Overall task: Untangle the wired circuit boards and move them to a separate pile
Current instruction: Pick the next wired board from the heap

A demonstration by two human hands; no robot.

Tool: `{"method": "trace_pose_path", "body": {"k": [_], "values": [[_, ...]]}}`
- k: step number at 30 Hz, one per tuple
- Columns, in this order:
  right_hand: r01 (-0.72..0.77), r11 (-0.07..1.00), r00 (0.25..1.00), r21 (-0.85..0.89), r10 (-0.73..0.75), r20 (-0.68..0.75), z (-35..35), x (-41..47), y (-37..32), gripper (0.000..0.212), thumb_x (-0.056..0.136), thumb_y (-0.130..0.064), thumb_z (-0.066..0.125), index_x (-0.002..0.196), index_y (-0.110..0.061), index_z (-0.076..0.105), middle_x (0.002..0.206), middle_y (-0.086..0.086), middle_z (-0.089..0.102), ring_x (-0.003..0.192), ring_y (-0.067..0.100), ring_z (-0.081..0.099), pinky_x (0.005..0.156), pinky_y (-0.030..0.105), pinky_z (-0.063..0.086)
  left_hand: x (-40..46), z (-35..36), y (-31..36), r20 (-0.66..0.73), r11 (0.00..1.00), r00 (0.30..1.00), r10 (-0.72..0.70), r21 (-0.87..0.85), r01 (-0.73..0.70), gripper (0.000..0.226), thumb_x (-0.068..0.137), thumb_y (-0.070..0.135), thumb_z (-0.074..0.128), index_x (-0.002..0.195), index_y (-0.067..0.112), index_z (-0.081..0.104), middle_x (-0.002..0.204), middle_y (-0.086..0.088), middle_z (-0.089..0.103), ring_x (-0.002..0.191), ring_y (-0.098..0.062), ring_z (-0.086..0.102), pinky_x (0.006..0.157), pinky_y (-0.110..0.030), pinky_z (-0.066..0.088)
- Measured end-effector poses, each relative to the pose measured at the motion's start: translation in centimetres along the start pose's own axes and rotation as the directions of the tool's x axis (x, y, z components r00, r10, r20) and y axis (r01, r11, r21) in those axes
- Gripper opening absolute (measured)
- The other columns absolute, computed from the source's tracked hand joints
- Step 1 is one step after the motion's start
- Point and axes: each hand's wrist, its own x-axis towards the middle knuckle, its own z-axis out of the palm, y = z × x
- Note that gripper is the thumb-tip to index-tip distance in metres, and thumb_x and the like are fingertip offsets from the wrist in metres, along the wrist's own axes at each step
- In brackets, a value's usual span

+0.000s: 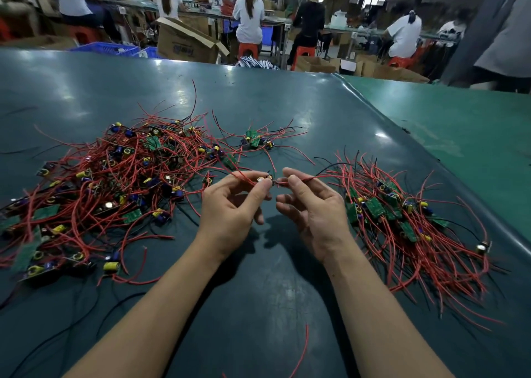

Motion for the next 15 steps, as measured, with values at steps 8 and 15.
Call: {"method": "trace_pose_path", "body": {"k": [8,15], "values": [[0.017,0.984,0.992,-0.179,-0.039,-0.119,0.30,-0.01,0.64,0.016,0.086,-0.017,0.072,0.072,-0.010,0.075,0.065,0.005,0.066,0.046,0.011,0.051,0.037,0.019,0.037,-0.25,0.21,-0.15,0.153,0.989,0.980,-0.130,-0.047,0.139,0.027,0.083,0.004,0.072,0.107,0.012,0.065,0.081,-0.003,0.069,0.056,-0.012,0.060,0.049,-0.019,0.047],[0.023,0.980,0.957,-0.200,-0.079,-0.277,0.30,0.10,0.73,0.023,0.078,-0.017,0.080,0.058,-0.015,0.071,0.053,0.001,0.059,0.042,0.010,0.048,0.038,0.018,0.035,-0.11,0.13,-0.65,0.107,0.995,0.990,-0.088,0.061,0.082,0.013,0.077,0.014,0.080,0.086,0.017,0.071,0.074,0.001,0.073,0.061,-0.008,0.060,0.057,-0.022,0.048]]}}
